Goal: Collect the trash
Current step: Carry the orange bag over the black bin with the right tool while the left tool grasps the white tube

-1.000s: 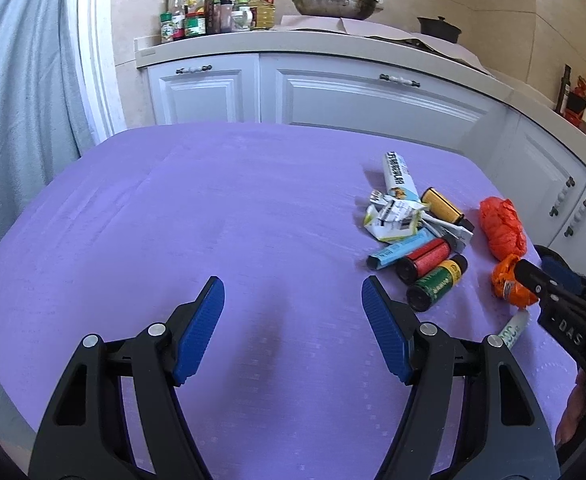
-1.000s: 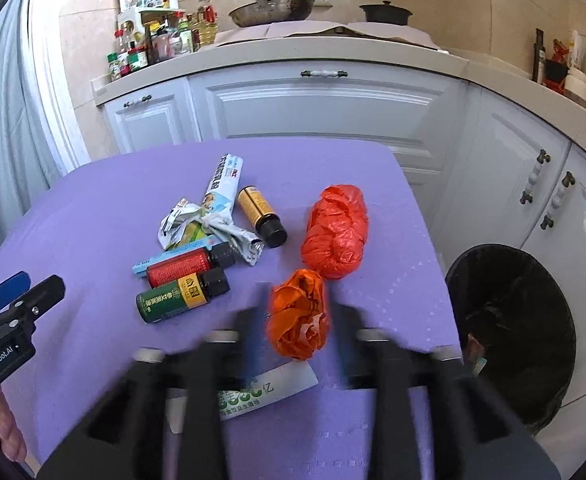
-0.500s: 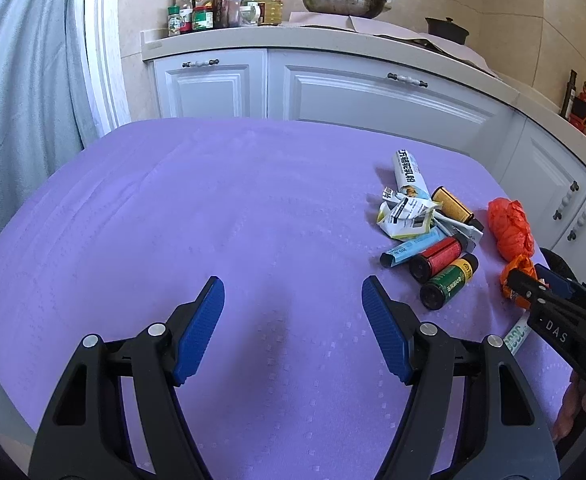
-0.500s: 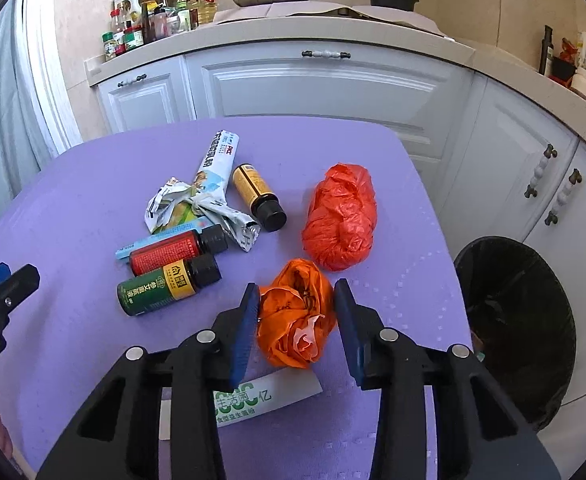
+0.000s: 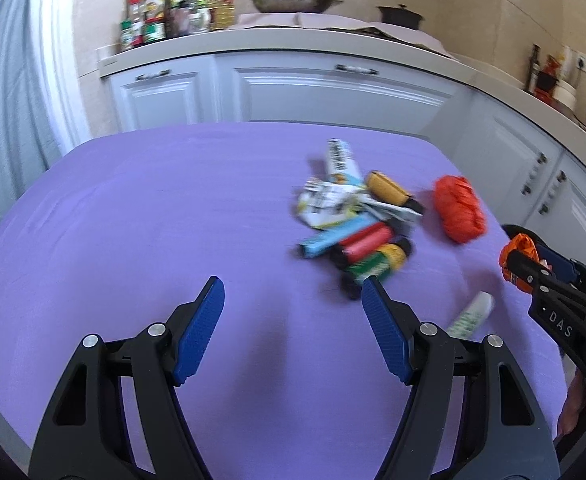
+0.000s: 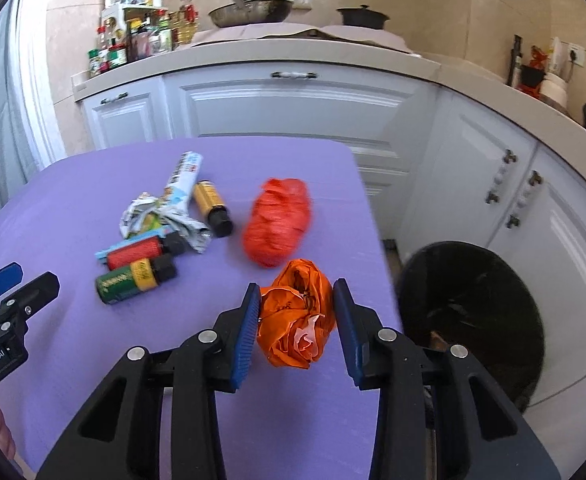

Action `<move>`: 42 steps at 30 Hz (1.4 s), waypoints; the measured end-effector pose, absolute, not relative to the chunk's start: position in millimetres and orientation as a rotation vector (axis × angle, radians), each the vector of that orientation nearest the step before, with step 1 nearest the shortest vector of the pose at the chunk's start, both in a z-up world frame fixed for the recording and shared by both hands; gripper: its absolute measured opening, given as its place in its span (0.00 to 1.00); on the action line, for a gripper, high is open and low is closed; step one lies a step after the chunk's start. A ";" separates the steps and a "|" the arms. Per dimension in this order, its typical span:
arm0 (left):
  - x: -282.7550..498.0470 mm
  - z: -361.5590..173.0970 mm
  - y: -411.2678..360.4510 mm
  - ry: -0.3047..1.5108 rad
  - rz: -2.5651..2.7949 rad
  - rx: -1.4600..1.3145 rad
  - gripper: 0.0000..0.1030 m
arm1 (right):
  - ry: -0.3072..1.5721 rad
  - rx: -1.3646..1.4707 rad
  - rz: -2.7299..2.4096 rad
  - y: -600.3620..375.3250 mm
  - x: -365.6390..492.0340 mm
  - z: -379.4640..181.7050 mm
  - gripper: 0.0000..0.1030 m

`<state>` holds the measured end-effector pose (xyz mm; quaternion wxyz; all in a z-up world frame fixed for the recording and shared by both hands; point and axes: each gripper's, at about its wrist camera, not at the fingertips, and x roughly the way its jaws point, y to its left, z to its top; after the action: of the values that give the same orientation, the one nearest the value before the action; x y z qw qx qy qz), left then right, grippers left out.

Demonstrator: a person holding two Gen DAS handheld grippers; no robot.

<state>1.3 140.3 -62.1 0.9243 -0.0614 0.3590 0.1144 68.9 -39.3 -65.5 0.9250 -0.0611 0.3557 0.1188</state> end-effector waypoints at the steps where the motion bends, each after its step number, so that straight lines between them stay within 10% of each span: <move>1: 2.5 -62.5 134.4 0.737 0.222 -0.118 0.67 | 0.728 -0.120 0.231 -46.4 67.6 -65.5 0.37; 25: 28.1 -101.3 43.8 0.861 0.016 0.057 0.65 | 0.734 0.020 0.122 -134.0 55.2 -76.5 0.37; 32: 26.4 -99.9 31.6 0.855 -0.088 0.076 0.20 | 0.737 0.023 0.120 -136.1 55.9 -77.7 0.37; 42: 23.3 -99.5 28.1 0.832 -0.089 0.059 0.15 | 0.731 0.020 0.118 -135.1 55.7 -77.3 0.37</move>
<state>23.3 28.0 -99.5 0.9133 0.0288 0.4039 -0.0433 55.7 -135.1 -77.3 0.9322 0.0097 0.3572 0.0576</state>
